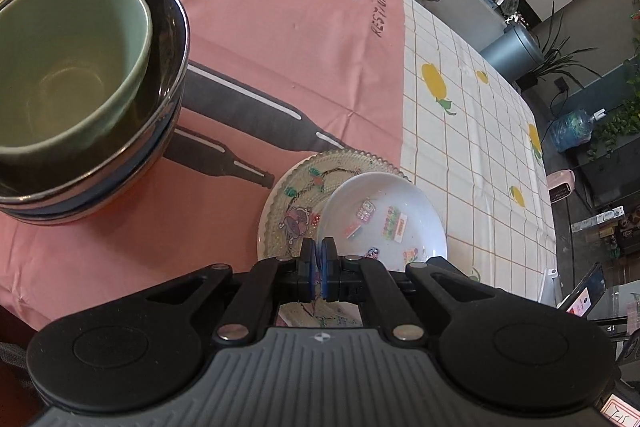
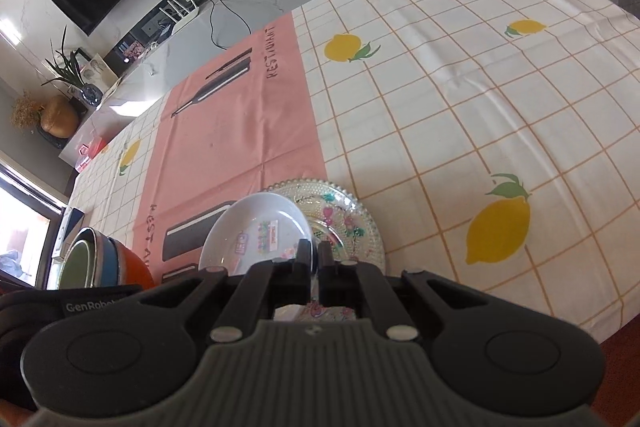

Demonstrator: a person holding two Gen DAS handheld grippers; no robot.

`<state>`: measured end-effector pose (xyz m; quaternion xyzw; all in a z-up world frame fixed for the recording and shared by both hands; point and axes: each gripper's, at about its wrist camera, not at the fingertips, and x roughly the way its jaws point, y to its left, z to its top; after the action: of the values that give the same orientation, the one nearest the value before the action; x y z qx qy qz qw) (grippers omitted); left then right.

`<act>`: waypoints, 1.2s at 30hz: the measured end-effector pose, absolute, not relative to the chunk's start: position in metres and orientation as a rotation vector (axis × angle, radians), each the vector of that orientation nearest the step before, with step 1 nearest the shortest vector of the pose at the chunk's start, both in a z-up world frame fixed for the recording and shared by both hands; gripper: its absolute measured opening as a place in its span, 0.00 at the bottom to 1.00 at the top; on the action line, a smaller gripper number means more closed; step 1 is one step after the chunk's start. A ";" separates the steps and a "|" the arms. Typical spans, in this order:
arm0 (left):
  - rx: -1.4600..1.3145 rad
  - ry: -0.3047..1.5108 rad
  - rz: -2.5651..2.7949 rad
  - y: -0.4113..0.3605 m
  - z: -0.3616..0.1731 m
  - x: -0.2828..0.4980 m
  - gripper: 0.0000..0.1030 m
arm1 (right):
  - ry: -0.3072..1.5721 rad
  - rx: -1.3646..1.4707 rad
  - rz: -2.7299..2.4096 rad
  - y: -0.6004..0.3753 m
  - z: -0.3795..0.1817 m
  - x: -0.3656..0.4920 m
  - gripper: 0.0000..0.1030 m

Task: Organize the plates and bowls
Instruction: 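Carry the white sticker bowl with both grippers and lower it onto the glass plate, then open both grippers off the white bowl and move them to the nested bowl stack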

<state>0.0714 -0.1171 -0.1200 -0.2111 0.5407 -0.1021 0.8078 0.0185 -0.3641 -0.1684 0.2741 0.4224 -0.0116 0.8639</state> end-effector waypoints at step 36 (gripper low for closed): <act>-0.316 1.063 -0.250 -0.123 -0.091 0.060 0.41 | 0.852 0.480 -0.039 -0.356 -0.165 0.018 0.27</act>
<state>0.0595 -0.1229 -0.0907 -0.1498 0.5035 -0.1184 0.8426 0.0184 -0.3563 -0.1650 0.2306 0.4092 -0.0189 0.8826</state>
